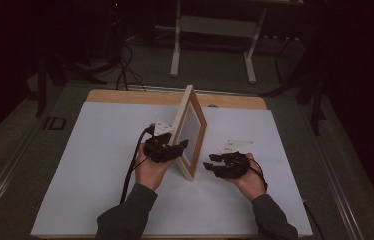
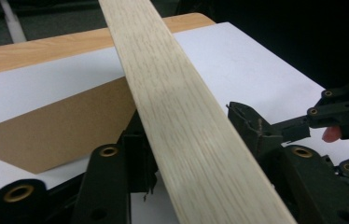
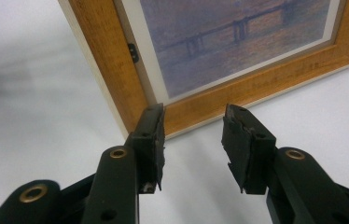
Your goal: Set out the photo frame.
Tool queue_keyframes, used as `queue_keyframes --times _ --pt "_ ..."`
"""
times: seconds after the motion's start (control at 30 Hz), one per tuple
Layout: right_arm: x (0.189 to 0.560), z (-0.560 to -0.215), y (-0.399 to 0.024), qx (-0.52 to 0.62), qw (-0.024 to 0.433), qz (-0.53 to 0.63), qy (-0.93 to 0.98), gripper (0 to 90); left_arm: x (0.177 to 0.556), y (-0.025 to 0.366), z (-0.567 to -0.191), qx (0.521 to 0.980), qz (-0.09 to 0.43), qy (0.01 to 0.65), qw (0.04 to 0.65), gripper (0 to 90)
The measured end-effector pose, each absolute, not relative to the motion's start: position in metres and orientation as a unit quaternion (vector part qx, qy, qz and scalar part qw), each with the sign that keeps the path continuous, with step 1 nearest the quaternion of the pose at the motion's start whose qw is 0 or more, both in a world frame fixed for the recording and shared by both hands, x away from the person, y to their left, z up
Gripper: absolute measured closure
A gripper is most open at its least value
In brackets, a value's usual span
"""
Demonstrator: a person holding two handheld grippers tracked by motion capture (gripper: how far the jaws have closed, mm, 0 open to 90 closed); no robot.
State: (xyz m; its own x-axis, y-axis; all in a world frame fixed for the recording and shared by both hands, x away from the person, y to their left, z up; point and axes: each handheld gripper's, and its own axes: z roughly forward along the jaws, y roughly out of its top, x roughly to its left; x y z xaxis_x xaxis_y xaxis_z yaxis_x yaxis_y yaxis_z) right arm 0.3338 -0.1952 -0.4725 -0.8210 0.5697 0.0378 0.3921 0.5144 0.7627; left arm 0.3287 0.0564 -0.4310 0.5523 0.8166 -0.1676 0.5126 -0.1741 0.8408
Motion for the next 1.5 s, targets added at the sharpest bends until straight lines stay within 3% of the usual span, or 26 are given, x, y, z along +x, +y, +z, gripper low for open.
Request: queue_keyframes --times 0.63,1.5 --pt "0.333 -0.475 -0.198 0.280 0.108 0.407 0.863 58.1 0.327 0.056 -0.430 0.745 0.181 0.455 0.453 63.1" --pt "0.335 -0.471 -0.198 0.281 0.108 0.415 0.858 57.6 0.341 0.083 -0.430 0.750 0.134 0.448 0.469 70.5"
